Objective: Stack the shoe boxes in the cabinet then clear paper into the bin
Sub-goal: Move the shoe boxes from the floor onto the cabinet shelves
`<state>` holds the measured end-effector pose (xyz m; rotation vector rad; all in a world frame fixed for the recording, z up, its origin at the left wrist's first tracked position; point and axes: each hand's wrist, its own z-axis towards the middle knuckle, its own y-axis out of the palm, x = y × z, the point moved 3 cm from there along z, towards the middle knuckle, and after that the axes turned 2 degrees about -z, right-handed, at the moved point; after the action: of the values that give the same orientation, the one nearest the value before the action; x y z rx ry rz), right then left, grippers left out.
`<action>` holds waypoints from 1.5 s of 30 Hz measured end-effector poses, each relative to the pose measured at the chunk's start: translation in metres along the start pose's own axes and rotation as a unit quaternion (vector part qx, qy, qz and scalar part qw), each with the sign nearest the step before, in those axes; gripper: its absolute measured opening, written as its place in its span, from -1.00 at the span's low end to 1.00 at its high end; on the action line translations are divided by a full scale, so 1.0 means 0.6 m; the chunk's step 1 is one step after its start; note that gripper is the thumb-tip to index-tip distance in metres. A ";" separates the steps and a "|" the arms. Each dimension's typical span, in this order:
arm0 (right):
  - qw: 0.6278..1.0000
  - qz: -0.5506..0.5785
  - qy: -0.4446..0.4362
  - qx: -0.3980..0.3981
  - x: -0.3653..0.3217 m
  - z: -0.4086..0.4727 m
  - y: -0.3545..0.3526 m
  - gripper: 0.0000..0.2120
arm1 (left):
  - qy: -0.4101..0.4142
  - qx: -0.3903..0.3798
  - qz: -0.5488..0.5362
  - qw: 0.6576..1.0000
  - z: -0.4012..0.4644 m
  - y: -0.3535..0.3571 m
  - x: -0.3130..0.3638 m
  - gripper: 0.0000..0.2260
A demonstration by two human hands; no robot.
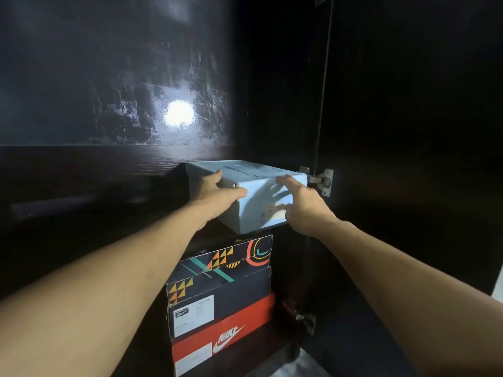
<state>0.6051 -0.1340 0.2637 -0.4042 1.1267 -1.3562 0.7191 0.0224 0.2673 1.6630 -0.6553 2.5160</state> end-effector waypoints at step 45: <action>0.867 -0.135 0.459 -0.137 0.410 -0.848 -0.351 -0.72 | 0.147 -0.635 0.183 0.736 -0.643 0.625 0.103 -0.40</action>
<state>0.0319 -0.2236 0.0996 -0.0915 2.1307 -1.6927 0.2564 -0.1848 0.0765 0.6019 -2.0975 1.4982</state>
